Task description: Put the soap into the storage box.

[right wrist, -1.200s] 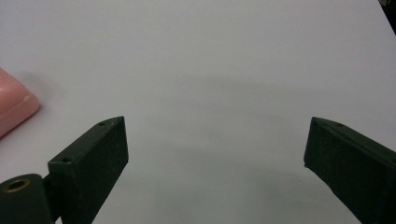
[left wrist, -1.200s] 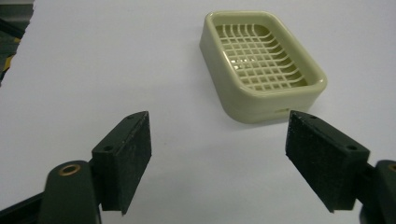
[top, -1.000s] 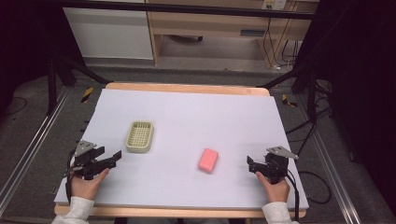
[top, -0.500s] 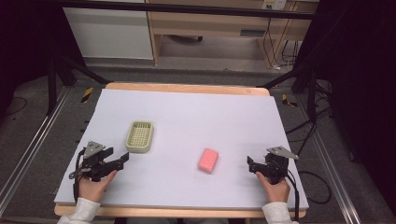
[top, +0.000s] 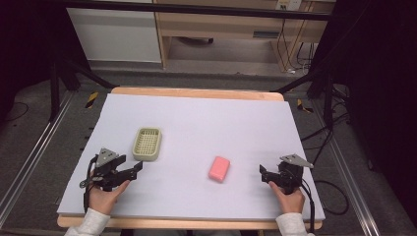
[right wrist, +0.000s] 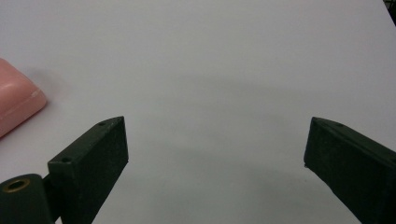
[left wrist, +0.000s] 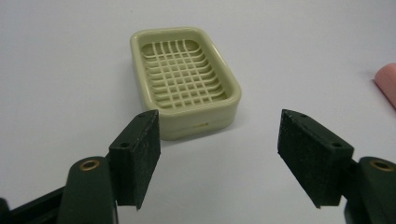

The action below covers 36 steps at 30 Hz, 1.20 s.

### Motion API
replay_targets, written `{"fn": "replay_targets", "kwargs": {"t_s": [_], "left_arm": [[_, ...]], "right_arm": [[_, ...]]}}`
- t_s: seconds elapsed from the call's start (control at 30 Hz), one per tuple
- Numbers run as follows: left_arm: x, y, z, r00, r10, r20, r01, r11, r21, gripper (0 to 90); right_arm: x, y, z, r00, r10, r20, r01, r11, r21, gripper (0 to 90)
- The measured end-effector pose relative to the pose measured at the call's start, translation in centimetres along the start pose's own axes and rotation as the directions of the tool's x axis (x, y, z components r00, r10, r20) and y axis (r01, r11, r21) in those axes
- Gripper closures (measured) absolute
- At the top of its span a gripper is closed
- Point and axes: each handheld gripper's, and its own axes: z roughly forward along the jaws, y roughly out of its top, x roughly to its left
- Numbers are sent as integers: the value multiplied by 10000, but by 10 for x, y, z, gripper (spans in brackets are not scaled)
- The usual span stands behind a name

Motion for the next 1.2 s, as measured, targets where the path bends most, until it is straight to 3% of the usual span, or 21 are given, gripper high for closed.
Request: {"fn": "replay_targets", "kwargs": {"t_s": [0.4,1.2], "left_arm": [[-17,5,7,9985,283,470,-293,9994,199,293],[-41,28,20,9950,635,776,-646,9978,121,278]], "right_arm": [[0,0,0,10000,14,70,-14,10000,5,69],[2,0,-1,9999,-45,118,44,10000,16,71]]}}
